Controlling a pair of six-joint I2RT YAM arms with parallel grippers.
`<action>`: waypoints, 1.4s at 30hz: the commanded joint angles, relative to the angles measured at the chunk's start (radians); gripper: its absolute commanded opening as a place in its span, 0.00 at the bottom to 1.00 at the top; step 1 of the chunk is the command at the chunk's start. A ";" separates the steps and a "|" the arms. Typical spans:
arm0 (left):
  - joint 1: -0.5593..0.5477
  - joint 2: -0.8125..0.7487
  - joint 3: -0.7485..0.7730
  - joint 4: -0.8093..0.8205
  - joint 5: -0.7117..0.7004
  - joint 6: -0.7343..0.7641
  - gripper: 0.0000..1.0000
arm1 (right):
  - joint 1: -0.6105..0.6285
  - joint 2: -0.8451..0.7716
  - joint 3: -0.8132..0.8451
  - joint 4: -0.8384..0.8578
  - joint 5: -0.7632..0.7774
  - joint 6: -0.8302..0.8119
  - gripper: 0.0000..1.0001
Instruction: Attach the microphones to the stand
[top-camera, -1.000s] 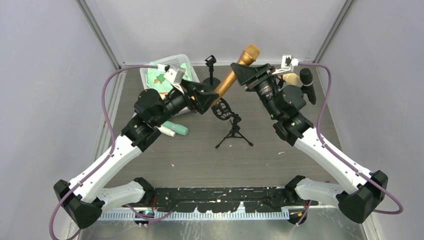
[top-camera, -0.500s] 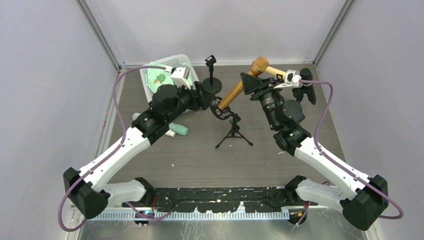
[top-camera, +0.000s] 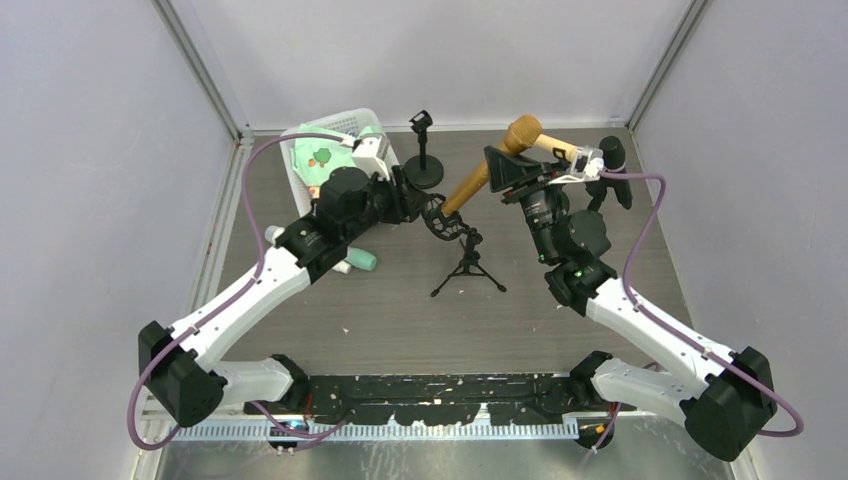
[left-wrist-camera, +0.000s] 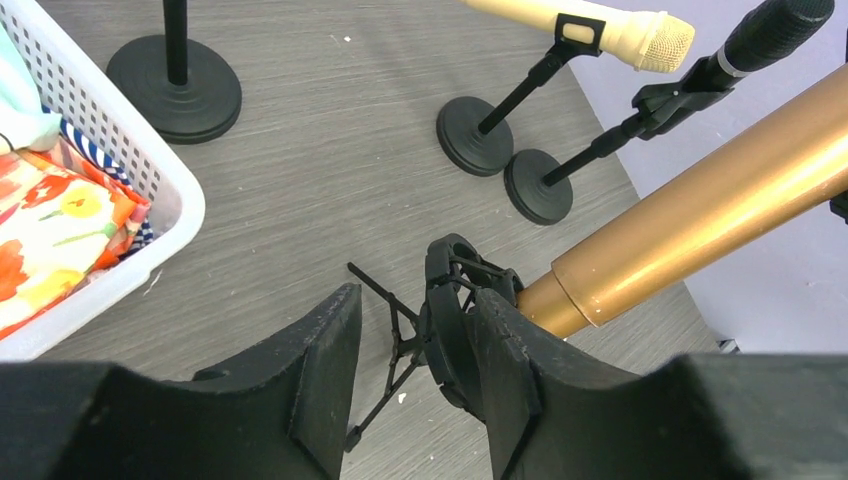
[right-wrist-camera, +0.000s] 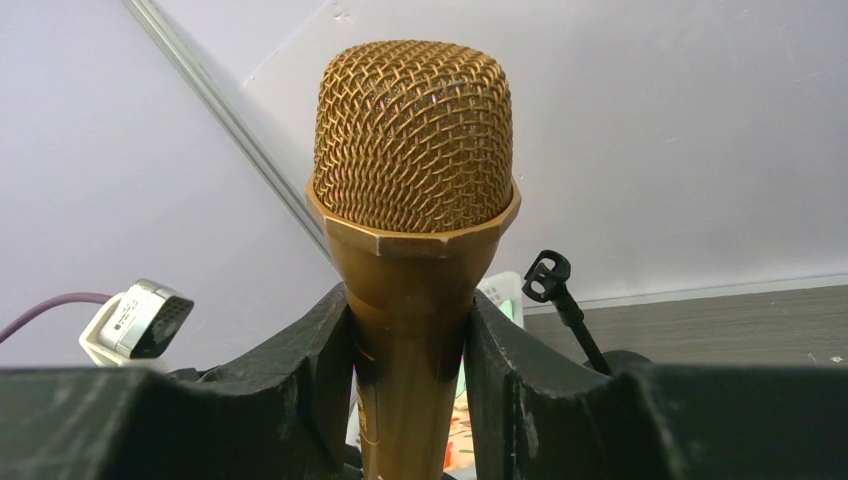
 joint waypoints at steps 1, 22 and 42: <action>0.003 0.003 0.024 0.011 0.024 -0.011 0.44 | -0.005 -0.014 -0.007 0.092 -0.028 -0.029 0.01; 0.003 0.028 -0.020 0.026 0.146 -0.052 0.32 | -0.004 0.045 -0.169 0.245 -0.260 -0.130 0.09; 0.003 0.038 -0.005 0.020 0.136 -0.052 0.31 | 0.000 -0.068 -0.279 0.076 -0.351 -0.142 0.68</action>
